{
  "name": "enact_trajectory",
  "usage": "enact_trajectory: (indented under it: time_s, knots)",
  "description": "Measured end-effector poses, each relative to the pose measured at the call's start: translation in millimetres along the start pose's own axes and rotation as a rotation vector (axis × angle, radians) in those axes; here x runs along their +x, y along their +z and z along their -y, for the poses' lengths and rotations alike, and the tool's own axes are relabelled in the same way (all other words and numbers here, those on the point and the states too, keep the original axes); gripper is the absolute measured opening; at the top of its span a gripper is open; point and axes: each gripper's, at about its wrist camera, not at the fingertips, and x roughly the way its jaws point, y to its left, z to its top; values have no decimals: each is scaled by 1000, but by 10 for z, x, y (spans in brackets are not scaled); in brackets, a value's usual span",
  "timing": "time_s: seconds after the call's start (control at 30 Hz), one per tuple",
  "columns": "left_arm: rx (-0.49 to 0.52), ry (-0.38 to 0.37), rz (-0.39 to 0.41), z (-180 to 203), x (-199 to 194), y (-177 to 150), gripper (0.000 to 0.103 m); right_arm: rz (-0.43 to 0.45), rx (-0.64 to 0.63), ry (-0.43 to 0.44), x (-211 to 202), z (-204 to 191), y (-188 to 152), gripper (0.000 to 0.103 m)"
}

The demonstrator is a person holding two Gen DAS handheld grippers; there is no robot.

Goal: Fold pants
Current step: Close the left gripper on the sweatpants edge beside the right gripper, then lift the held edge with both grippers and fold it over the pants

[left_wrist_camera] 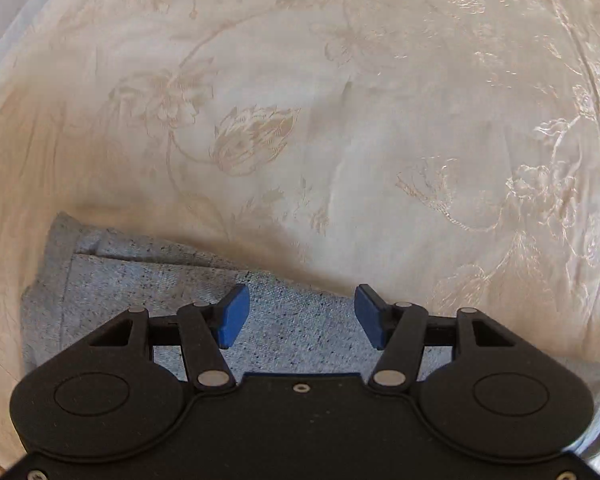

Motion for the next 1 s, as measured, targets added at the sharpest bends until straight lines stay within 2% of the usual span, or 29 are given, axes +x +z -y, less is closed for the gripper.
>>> enact_trajectory:
  time_s: [0.1, 0.2, 0.37, 0.43, 0.53, 0.57, 0.6, 0.63, 0.67, 0.7, 0.83, 0.97, 1.0]
  knots:
    - [-62, -8, -63, -50, 205, 96, 63, -21, -102, 19, 211, -46, 86, 33]
    - [-69, 17, -110, -35, 398, 148, 64, -96, -206, 25, 385, -68, 101, 34]
    - [-45, 79, -142, 95, 608, 133, 74, -108, -260, 44, 489, -92, 89, 35]
    - [-39, 110, -146, 159, 667, 110, 74, -106, -263, 58, 493, -71, 78, 35]
    - [-55, 109, -128, 185, 653, 62, 62, -106, -256, 89, 526, -8, 71, 36]
    - [-45, 133, -117, 182, 632, 42, 47, -112, -241, 105, 564, 28, 89, 36]
    - [-37, 150, -109, 162, 605, 19, 38, -124, -217, 114, 568, 59, 100, 36]
    - [-42, 119, -101, 105, 563, -8, 34, -145, -185, 130, 576, 91, 120, 30]
    - [-53, 92, -91, 42, 525, -49, 28, -172, -144, 179, 586, 133, 144, 2]
    - [-65, 63, -81, -27, 474, -100, 20, -197, -105, 230, 658, 158, 221, 5]
    - [-67, 3, 11, -211, 109, -436, 17, -168, -156, 242, 460, 70, 210, 3]
    - [-25, -44, 123, -363, -415, -904, 17, -71, -142, 201, 48, -16, 121, 3]
    - [-25, -60, 145, -406, -577, -928, 17, -48, -131, 187, -72, -34, 78, 3]
